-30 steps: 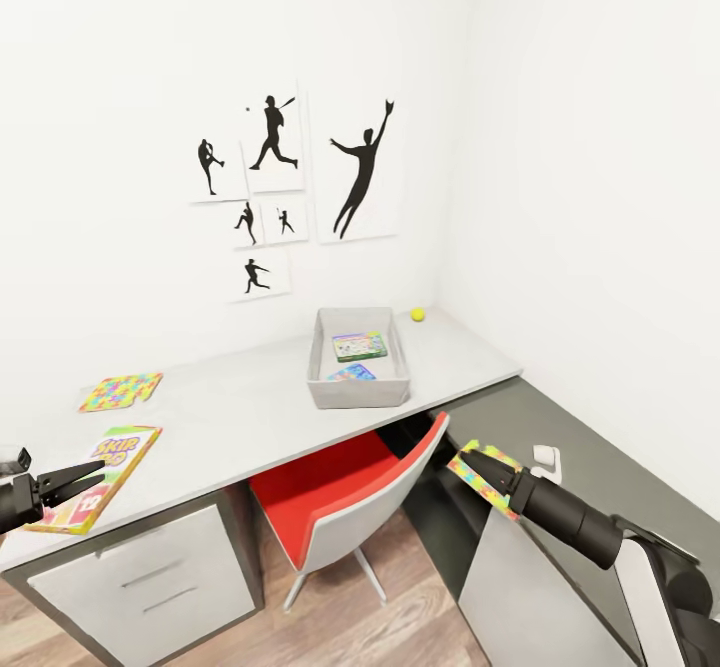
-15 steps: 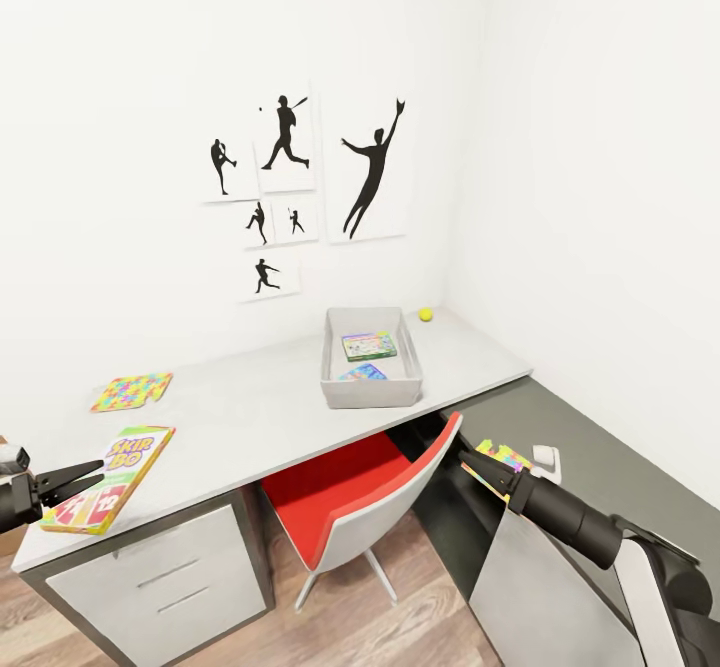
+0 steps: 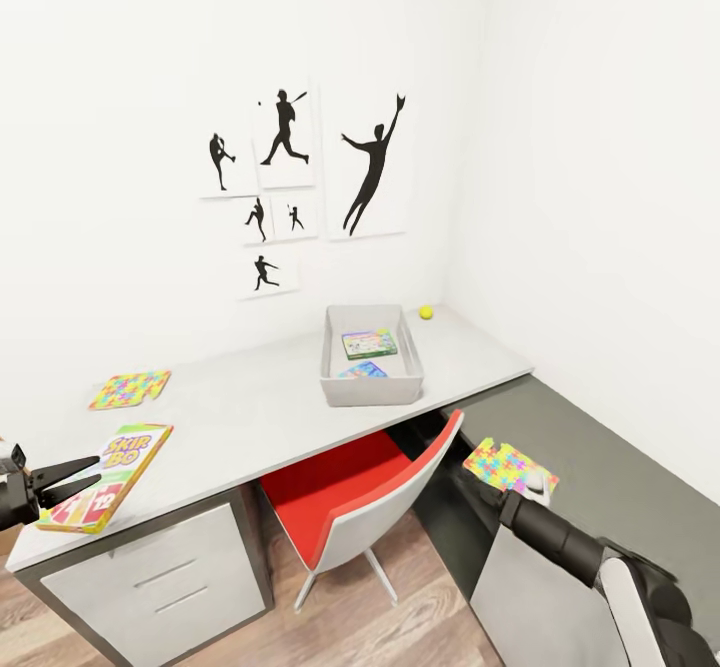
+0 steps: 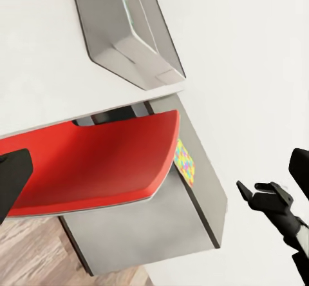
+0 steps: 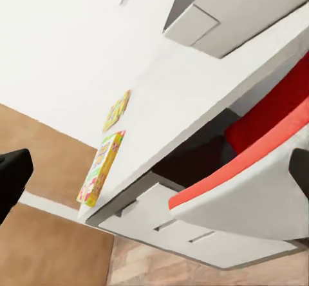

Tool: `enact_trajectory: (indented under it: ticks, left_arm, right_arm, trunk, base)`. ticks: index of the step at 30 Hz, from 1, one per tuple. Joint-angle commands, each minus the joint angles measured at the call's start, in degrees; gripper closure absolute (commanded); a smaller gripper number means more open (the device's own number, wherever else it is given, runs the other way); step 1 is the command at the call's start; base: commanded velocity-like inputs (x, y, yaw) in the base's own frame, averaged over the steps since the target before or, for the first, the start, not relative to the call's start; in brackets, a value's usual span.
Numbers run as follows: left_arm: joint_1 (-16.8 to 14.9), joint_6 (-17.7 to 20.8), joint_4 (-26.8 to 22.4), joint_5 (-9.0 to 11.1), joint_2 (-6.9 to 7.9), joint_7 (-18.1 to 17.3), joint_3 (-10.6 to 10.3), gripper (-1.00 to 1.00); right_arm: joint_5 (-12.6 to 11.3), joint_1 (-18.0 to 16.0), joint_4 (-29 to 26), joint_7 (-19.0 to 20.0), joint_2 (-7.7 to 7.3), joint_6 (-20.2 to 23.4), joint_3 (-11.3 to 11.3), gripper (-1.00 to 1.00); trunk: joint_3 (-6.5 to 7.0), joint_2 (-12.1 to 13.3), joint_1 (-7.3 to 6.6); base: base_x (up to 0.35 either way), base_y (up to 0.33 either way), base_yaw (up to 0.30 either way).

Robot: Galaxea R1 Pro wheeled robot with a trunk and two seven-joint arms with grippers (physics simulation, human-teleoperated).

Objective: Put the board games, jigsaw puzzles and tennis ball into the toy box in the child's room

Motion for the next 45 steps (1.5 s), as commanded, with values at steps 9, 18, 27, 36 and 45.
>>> enact_trajectory:
  ticks: [9, 18, 27, 36, 45]
  left_arm:
    - [0.0, 1.0, -0.3, 0.1, -0.08, -0.3, -0.5, -1.00]
    - [0.0, 3.6, -1.2, 0.3, -0.11, -0.3, -0.5, -1.00]
    - [0.0, 4.1, -1.3, 0.3, -0.10, -0.3, -0.6, -1.00]
    - [0.0, 4.1, -1.3, 0.3, -0.08, -0.3, -0.6, -1.00]
    - [0.0, 4.1, -1.3, 0.3, -0.07, -0.3, -0.6, -1.00]
  right_arm:
    - [-0.5, -0.1, 3.3, -8.7, 2.65, -0.3, -0.1, -1.00]
    - [-5.0, -0.1, 3.6, -11.8, 5.96, -1.9, -0.8, -1.00]
    - [-12.0, 0.0, 3.9, -13.7, 7.33, -5.8, -0.9, -1.00]
    - [-12.1, 0.1, 3.9, -15.1, 8.07, -7.5, -0.7, -1.00]
    - [-13.0, 0.1, 2.8, -24.2, 9.38, -11.4, -0.5, -1.00]
  trunk:
    - [-1.70, -3.7, 1.99]
    - [-3.32, -7.3, 3.97]
    - [-4.93, -10.9, 5.95]
    - [-6.55, -14.5, 7.92]
    - [-8.16, -18.1, 9.90]
  base:
    - [-0.063, 0.000, 0.000]
    - [-0.096, 0.000, 0.000]
    - [-0.006, 0.000, 0.000]
    - [0.000, 0.000, 0.000]
    - [0.000, 0.000, 0.000]
